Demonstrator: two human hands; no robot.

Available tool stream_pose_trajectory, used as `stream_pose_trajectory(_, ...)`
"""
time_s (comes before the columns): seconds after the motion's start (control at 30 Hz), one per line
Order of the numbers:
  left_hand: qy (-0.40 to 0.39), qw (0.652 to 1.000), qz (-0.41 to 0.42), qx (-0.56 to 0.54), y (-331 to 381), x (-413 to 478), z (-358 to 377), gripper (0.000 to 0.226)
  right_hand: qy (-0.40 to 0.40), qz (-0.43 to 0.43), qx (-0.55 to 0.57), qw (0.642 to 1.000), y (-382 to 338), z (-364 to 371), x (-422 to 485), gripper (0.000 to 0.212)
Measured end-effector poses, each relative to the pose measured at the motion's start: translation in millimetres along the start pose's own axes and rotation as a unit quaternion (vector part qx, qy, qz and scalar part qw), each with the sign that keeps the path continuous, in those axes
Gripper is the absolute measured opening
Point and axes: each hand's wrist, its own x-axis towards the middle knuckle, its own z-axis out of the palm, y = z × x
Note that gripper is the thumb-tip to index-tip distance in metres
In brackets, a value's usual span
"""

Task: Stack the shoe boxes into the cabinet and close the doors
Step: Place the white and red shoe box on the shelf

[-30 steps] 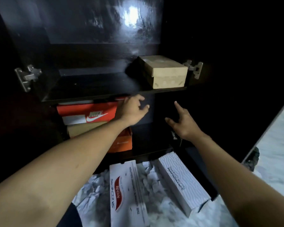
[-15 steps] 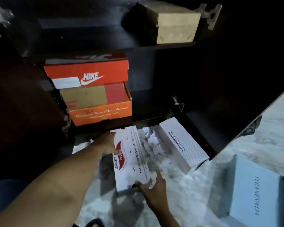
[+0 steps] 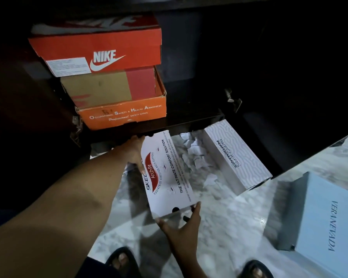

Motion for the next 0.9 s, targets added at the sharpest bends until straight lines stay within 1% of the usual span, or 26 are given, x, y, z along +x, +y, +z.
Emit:
stream_pose_trajectory(0.07,0.005,1.0,-0.004,-0.016,0.1,-8.0,6.6,0.155,0.005,-0.024,0.0,1.0,-7.3,-5.1,2.6,0.143)
stream_pose_trajectory(0.17,0.034,0.999,0.004,-0.038,1.8,-24.4,29.5,0.152,0.0,-0.066,0.039,0.997,-12.5,-20.9,11.8,0.138)
stream_pose_trajectory(0.27,0.043,0.992,-0.036,-0.117,-12.7,-23.7,71.2,0.148,-0.013,-0.105,0.037,0.994,-16.6,-42.4,17.2,0.137)
stream_pose_trajectory(0.3,0.044,0.988,-0.049,-0.141,-15.7,-27.5,77.0,0.143,-0.012,-0.111,0.032,0.993,-17.4,-48.9,19.1,0.137)
stream_pose_trajectory(0.33,0.055,0.981,-0.045,-0.179,-10.2,-43.5,71.7,0.134,-0.011,-0.122,0.03,0.992,-18.7,-54.7,21.1,0.136)
stream_pose_trajectory(0.4,0.076,0.963,-0.016,-0.26,-2.7,-61.9,62.5,0.098,-0.006,-0.139,0.022,0.99,-29.2,-64.4,26.3,0.133)
stream_pose_trajectory(0.43,0.078,0.954,-0.005,-0.289,1.3,-69.8,54.0,0.086,0.004,-0.147,0.014,0.989,-40.4,-70.1,29.0,0.134)
stream_pose_trajectory(0.47,0.087,0.948,0.001,-0.307,3.3,-71.9,44.9,0.084,0.007,-0.16,0.007,0.987,-53.5,-75.2,32.3,0.135)
stream_pose_trajectory(0.5,0.109,0.945,0.009,-0.307,5.3,-73.4,34.6,0.091,0.019,-0.162,0.0,0.987,-65.2,-81.0,38.0,0.133)
stream_pose_trajectory(0.57,0.177,0.939,0.007,-0.294,5.5,-72.0,15.5,0.115,0.035,-0.168,0.025,0.985,-92.2,-94.8,48.4,0.12)
stream_pose_trajectory(0.6,0.204,0.936,0.015,-0.286,5.5,-69.1,4.9,0.121,0.041,-0.175,0.038,0.983,-109.4,-103.5,51.8,0.112)
stream_pose_trajectory(0.63,0.212,0.933,0.024,-0.289,13.9,-77.3,-11.8,0.12,0.046,-0.186,0.046,0.98,-129.8,-113.0,53.0,0.103)
stream_pose_trajectory(0.7,0.236,0.911,0.054,-0.335,36.1,-99.8,-46.4,0.107,0.046,-0.231,0.036,0.971,-170.3,-133.0,53.4,0.081)
stream_pose_trajectory(0.73,0.252,0.896,0.071,-0.359,49.5,-112.7,-63.2,0.103,0.049,-0.255,0.027,0.965,-190.1,-142.3,53.0,0.075)
stream_pose_trajectory(0.77,0.269,0.883,0.086,-0.374,60.1,-122.6,-78.4,0.103,0.062,-0.268,0.014,0.961,-210.1,-150.2,50.8,0.075)
stream_pose_trajectory(0.9,0.344,0.828,0.153,-0.415,94.4,-150.1,-140.8,0.095,0.105,-0.355,-0.01,0.929,-283.2,-174.3,43.1,0.096)
